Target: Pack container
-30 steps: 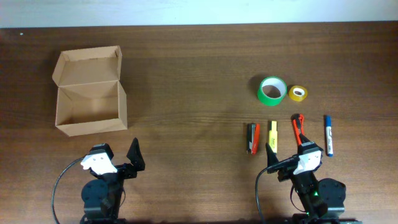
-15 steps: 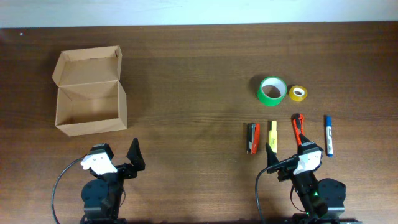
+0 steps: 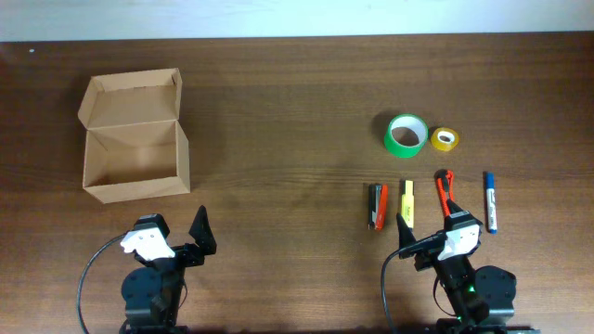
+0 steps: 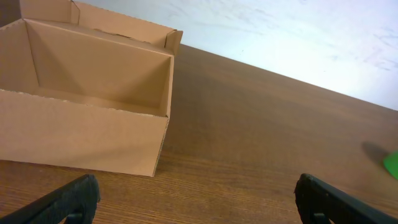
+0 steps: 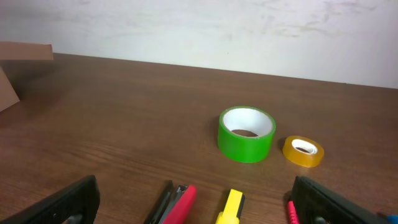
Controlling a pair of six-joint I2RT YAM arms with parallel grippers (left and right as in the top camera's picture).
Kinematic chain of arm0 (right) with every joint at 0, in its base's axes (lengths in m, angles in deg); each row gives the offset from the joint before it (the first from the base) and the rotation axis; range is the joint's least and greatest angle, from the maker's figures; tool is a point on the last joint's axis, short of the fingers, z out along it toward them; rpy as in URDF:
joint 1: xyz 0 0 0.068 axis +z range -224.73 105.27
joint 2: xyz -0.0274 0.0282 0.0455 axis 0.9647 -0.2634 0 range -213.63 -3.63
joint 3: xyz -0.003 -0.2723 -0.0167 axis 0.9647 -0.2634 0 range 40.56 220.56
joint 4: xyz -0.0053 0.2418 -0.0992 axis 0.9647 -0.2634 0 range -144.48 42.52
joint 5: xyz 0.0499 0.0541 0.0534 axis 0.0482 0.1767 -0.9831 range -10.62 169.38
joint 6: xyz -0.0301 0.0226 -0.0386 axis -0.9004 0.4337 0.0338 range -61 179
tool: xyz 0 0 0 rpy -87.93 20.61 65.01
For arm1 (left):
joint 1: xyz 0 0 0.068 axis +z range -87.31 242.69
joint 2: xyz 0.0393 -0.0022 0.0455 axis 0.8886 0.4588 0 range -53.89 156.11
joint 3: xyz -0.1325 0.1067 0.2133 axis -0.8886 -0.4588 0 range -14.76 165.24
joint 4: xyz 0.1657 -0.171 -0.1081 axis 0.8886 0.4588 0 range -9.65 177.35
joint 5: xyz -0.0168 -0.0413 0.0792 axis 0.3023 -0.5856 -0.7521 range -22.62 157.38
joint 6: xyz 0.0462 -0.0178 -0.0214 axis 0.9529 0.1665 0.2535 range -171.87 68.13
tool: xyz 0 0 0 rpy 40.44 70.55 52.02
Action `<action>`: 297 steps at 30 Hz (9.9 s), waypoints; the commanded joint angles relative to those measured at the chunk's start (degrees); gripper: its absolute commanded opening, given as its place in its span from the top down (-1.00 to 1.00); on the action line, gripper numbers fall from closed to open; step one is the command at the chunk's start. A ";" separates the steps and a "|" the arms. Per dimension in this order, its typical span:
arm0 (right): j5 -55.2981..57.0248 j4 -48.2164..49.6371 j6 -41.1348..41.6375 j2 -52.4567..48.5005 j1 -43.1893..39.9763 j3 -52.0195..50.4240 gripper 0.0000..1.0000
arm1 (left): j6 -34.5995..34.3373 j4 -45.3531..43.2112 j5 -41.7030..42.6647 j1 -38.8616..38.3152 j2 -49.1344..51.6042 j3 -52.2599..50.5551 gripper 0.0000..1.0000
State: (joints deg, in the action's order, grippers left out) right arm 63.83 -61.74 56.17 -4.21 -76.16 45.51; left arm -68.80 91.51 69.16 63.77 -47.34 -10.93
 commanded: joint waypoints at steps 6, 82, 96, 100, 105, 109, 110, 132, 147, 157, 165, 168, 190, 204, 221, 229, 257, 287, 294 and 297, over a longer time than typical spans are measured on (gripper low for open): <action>0.11 0.15 0.09 0.44 0.31 -0.48 -0.98 | -0.33 0.04 0.85 -0.09 0.04 -0.39 -0.99; 14.93 -47.87 12.76 -98.27 -37.22 94.90 -0.98 | 13.03 54.53 -0.31 1.20 111.51 92.11 0.96; 14.93 -48.54 12.79 -98.27 -37.22 94.90 -0.98 | -3.74 58.49 -0.55 -7.34 111.51 110.81 0.96; 14.91 -48.98 12.79 -98.27 -37.22 94.90 -0.99 | -7.13 58.95 -0.46 -11.47 111.51 122.62 0.97; 14.84 -49.53 12.81 -98.27 -37.22 94.84 -0.98 | -9.44 59.84 0.17 -17.90 111.51 127.38 0.97; 14.56 -50.31 12.81 -98.27 -37.22 94.79 -0.98 | -11.91 62.12 -0.20 -24.98 113.37 127.36 0.97; 14.38 -50.49 12.83 -98.27 -37.22 94.79 -0.98 | -12.20 62.93 -0.09 -26.67 114.09 127.36 0.97; 9.90 -50.88 12.81 -98.27 -37.22 94.79 -0.99 | -19.71 60.22 -10.25 -41.90 127.82 127.36 0.97; 9.90 -50.90 12.83 -98.27 -37.22 94.62 -0.98 | -21.70 60.28 -10.16 -42.25 132.76 127.36 0.97; 9.90 -50.90 12.81 -98.27 -37.20 94.60 -0.98 | -21.66 59.71 -9.14 -39.65 132.76 127.36 -0.24; 9.92 -50.84 12.81 -98.27 -37.22 94.60 -0.98 | -17.03 61.77 -14.29 -38.73 132.74 135.47 -0.20; 9.94 -50.23 12.79 -98.27 -37.22 94.60 -0.98 | -14.75 66.03 -17.62 -38.73 132.74 146.46 -0.15; 16.41 -62.90 7.50 -110.20 -4.04 113.63 -0.33 | 1.27 84.39 -23.45 -0.79 126.75 169.81 -0.39; 19.04 -71.12 9.31 -136.89 -2.67 138.75 -0.32 | 2.47 70.27 -23.61 7.45 126.84 147.95 -0.99; 14.53 -65.61 4.94 -136.91 -0.87 122.53 -0.23 | 2.47 70.49 -23.63 7.45 126.84 147.25 -0.99; 14.69 -65.79 4.96 -138.81 -0.48 122.22 -0.11 | 2.47 70.49 -23.63 7.45 126.84 147.25 -0.99; 13.18 -74.07 6.27 -139.58 -0.07 141.70 0.92 | 2.47 70.49 -23.63 7.45 126.84 147.25 -0.99; 11.87 -58.47 6.58 -124.48 24.17 136.47 0.93 | 2.47 70.49 -23.63 7.45 126.84 147.25 -0.99; 13.66 -54.64 6.71 -124.74 25.79 126.03 0.93 | 2.47 70.49 -23.63 7.45 126.84 147.25 -0.99; 16.15 -54.49 6.03 -125.85 27.80 124.52 0.93 | 2.47 70.49 -23.63 7.45 126.84 147.25 -0.99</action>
State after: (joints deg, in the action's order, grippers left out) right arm 77.86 -116.80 62.14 -130.98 -50.28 170.58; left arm -67.22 161.95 45.51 71.03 81.31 136.61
